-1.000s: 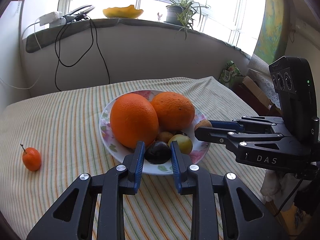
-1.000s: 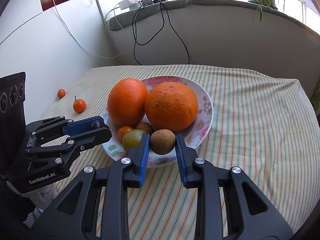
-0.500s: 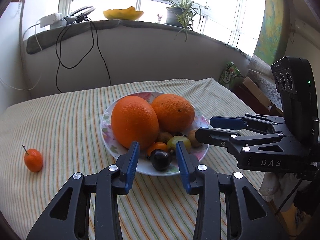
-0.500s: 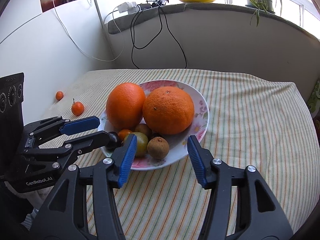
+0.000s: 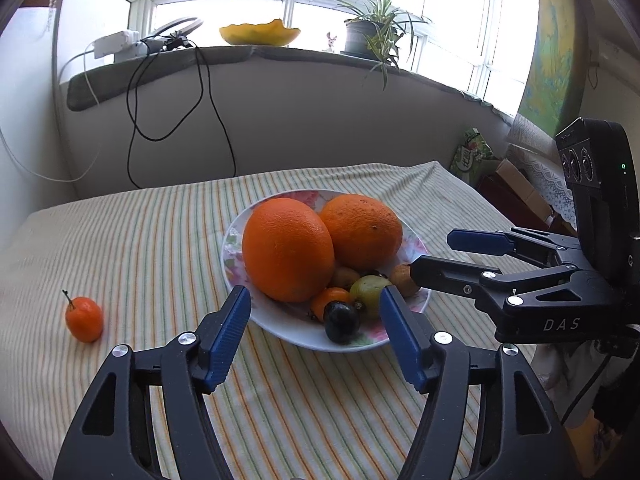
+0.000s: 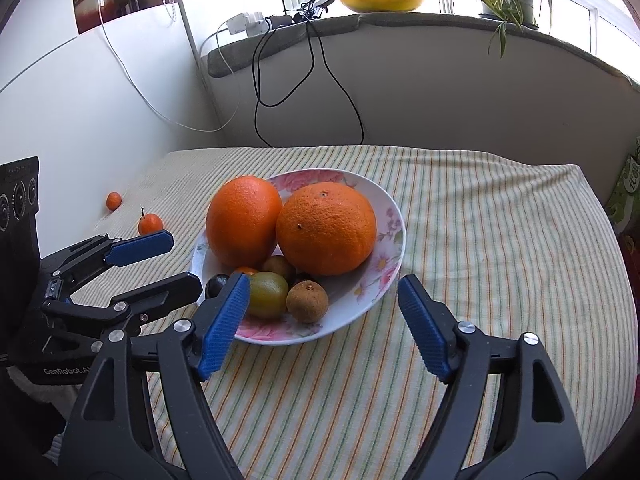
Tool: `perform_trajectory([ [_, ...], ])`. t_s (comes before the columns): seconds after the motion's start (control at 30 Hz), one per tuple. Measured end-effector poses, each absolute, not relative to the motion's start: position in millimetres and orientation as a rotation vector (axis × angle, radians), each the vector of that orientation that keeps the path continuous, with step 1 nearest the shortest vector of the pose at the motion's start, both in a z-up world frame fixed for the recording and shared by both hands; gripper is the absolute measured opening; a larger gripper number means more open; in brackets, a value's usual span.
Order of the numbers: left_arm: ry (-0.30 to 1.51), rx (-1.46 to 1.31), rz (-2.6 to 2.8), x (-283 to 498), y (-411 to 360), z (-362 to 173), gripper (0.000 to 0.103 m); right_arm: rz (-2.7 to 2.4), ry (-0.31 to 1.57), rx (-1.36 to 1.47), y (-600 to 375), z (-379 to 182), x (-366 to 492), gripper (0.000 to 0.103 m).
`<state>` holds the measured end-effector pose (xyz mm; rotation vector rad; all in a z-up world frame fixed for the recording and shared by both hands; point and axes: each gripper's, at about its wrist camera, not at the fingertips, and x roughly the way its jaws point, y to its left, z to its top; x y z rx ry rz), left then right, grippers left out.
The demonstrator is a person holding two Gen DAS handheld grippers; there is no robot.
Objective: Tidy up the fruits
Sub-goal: 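Move the left tool toward the small orange by the wall while the right approaches the stemmed orange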
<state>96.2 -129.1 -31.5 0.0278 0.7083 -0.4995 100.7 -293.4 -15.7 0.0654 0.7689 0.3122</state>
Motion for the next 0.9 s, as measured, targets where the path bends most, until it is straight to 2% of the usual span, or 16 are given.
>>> perform_trajectory([
  [0.13, 0.707, 0.045, -0.476, 96, -128, -31, 0.073, 0.312, 0.772, 0.058, -290, -15, 101, 0.080],
  [0.63, 0.699, 0.027, -0.428, 95, -102, -24, 0.073, 0.321, 0.759, 0.047, -272, -5, 101, 0.080],
  [0.73, 0.694, 0.022, -0.413, 95, -93, -22, 0.078, 0.328, 0.755, 0.044, -267, -3, 102, 0.080],
  [0.9, 0.687, 0.015, -0.384, 94, -78, -20, 0.078, 0.349, 0.750, 0.032, -255, 1, 103, 0.080],
])
